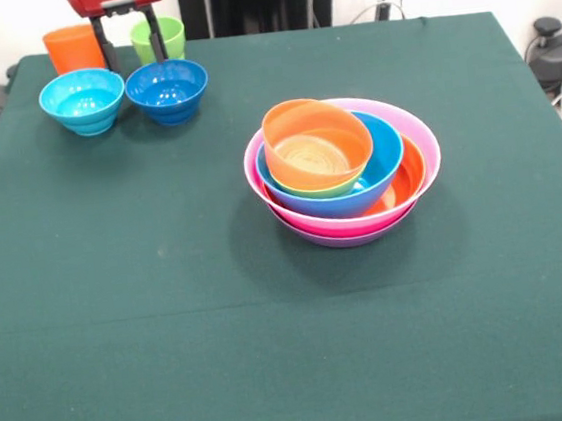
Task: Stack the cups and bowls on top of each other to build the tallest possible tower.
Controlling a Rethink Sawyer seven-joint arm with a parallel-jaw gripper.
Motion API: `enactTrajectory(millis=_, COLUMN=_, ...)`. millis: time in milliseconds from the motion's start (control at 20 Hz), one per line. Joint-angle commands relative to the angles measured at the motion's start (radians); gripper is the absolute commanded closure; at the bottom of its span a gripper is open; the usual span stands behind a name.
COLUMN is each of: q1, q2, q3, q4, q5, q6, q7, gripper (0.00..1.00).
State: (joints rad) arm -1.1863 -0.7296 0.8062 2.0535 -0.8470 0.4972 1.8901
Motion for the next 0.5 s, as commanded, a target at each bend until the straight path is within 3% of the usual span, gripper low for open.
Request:
enactTrajectory(millis=50, q1=-0.004, q2=0.001, q3=-0.004, q4=0.069, q5=-0.026, q6=0.029, q7=-0.133, gripper=0.0)
enactTrajectory(millis=300, q1=0.006, q2=-0.082, q3=-0.022, q4=0.074, q5=-0.061, q6=0.045, q7=-0.141, gripper=0.0)
enactTrajectory(millis=500, q1=0.003, q2=-0.106, q3=-0.028, q4=0.084, q5=-0.071, q6=0.038, q7=-0.134, gripper=0.0)
